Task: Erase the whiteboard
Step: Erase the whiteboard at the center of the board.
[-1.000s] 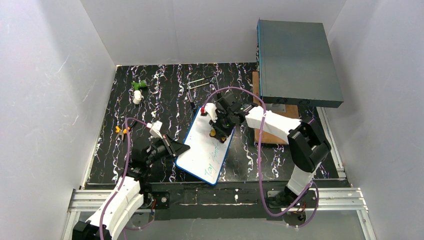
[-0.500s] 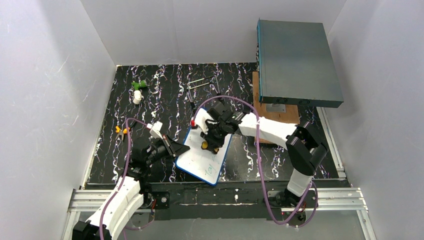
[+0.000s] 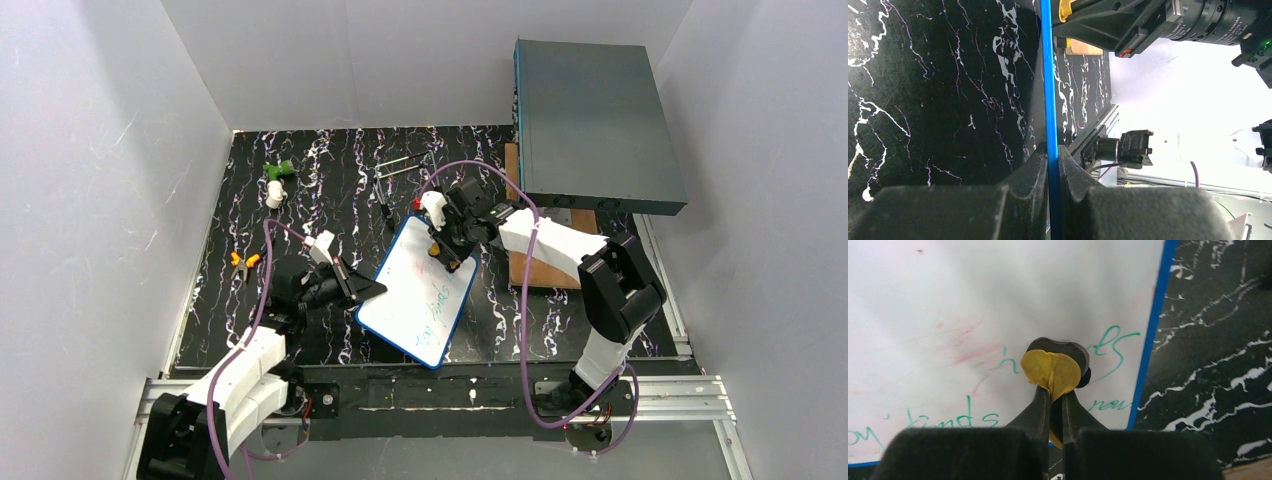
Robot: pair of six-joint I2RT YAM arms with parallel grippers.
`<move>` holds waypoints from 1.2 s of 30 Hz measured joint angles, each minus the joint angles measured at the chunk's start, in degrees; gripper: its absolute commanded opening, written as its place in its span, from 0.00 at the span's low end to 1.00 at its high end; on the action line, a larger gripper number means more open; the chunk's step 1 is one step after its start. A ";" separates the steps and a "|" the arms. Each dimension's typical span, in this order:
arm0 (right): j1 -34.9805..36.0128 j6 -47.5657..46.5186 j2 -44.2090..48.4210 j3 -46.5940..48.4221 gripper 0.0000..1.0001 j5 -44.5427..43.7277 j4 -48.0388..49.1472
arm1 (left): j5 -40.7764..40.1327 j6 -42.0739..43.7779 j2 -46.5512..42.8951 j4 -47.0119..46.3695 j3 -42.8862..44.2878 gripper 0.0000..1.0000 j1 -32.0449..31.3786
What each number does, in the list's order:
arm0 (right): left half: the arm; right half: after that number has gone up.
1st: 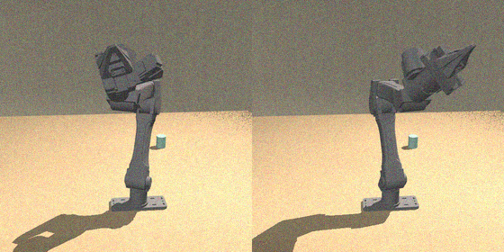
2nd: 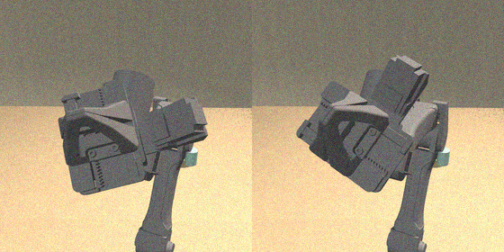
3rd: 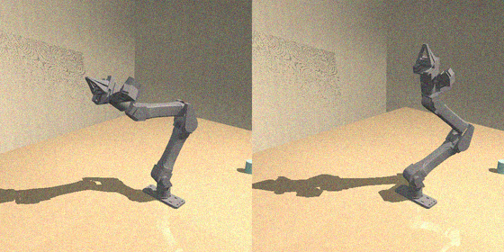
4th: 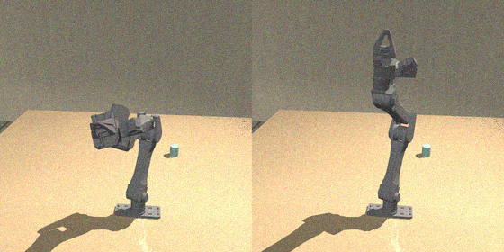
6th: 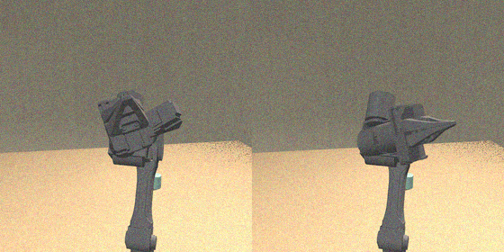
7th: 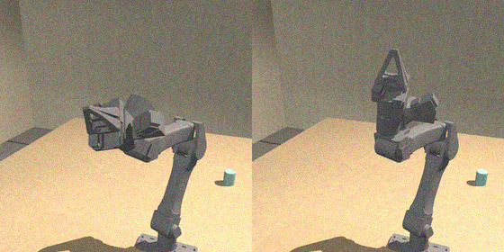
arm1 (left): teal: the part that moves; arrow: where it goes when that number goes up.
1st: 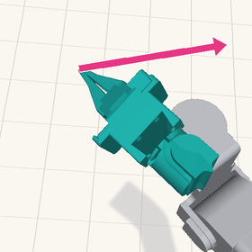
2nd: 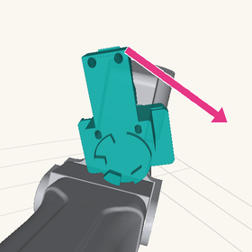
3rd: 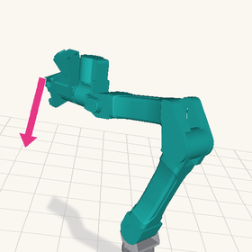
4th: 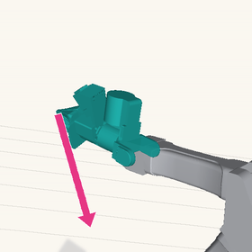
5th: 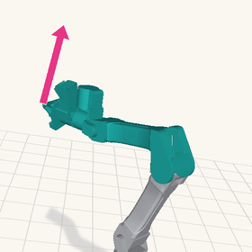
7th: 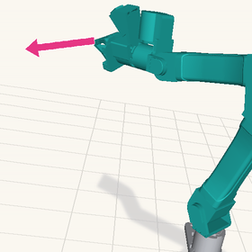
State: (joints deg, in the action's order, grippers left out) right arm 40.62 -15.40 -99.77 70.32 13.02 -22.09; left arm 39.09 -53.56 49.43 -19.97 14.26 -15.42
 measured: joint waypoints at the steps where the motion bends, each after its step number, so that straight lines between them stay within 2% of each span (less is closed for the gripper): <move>1: -0.04 -0.31 0.00 0.00 0.01 1.16 -0.11 | 0.02 0.02 0.02 0.09 0.11 0.00 -0.02; 8: 2.12 -3.26 0.42 0.02 0.01 8.26 -1.79 | 0.72 1.44 0.00 1.51 0.28 0.00 0.07; 12: 2.95 -2.43 0.57 0.04 0.01 6.47 -1.73 | 0.94 3.63 -0.07 2.93 0.48 0.00 0.09; 19: -0.31 -0.15 0.52 0.04 0.01 1.05 -0.33 | 0.52 8.33 -2.58 4.24 0.50 0.00 -0.02; 23: -1.11 -0.35 0.52 0.04 0.01 1.51 -0.50 | 0.48 9.14 -2.73 4.63 0.50 0.00 -0.07; 30: 2.80 -4.24 0.04 0.04 0.01 7.61 -3.02 | 0.28 9.92 -2.14 5.27 0.50 0.00 -0.07; 36: 5.97 -5.33 0.04 0.35 0.01 8.11 -4.48 | -0.15 10.51 -2.05 6.51 0.50 0.00 -0.02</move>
State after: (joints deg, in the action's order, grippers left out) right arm 46.59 -20.73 -99.72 70.67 21.12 -26.57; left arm 38.94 -43.05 47.37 -13.45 14.76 -15.44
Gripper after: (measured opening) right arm 0.076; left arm 0.064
